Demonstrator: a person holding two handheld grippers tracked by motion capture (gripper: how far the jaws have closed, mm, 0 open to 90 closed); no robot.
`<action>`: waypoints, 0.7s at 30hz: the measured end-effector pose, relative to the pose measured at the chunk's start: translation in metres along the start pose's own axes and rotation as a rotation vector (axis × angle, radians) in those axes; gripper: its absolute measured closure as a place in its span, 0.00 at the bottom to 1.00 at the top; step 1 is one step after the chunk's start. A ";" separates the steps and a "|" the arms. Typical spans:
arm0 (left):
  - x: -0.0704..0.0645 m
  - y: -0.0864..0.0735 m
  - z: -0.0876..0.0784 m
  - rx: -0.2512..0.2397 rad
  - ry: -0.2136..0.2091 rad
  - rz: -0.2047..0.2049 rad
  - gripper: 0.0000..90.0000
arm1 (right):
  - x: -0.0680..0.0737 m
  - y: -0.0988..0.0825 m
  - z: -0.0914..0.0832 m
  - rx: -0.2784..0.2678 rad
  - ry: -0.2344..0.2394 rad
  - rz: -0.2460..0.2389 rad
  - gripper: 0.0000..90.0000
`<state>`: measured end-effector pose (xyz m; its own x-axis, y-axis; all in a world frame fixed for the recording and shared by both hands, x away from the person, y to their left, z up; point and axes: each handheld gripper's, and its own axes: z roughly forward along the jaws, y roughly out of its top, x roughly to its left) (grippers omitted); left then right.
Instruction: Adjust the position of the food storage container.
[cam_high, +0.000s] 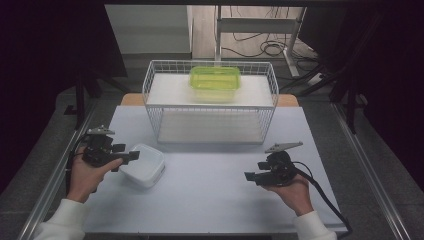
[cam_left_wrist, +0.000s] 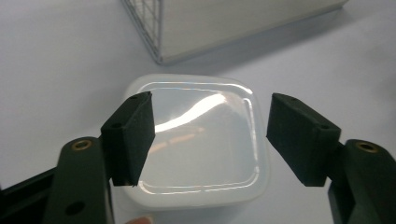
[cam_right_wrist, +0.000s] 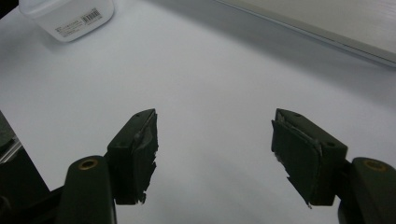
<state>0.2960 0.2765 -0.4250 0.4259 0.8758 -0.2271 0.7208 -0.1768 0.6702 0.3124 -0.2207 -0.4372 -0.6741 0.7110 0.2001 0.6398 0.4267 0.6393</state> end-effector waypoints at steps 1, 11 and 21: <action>0.000 0.000 0.000 0.000 0.000 0.000 0.37 | 0.000 0.000 0.000 0.000 0.000 0.000 0.35; 0.024 0.002 0.010 0.054 0.041 -0.030 0.40 | 0.000 0.001 -0.001 -0.013 0.009 0.011 0.35; 0.043 0.003 0.018 0.115 0.076 -0.043 0.66 | 0.000 0.000 0.001 0.002 -0.004 0.008 0.34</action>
<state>0.3256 0.3055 -0.4454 0.3536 0.9145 -0.1966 0.7975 -0.1849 0.5742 0.3128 -0.2199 -0.4377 -0.6676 0.7164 0.2025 0.6461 0.4223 0.6358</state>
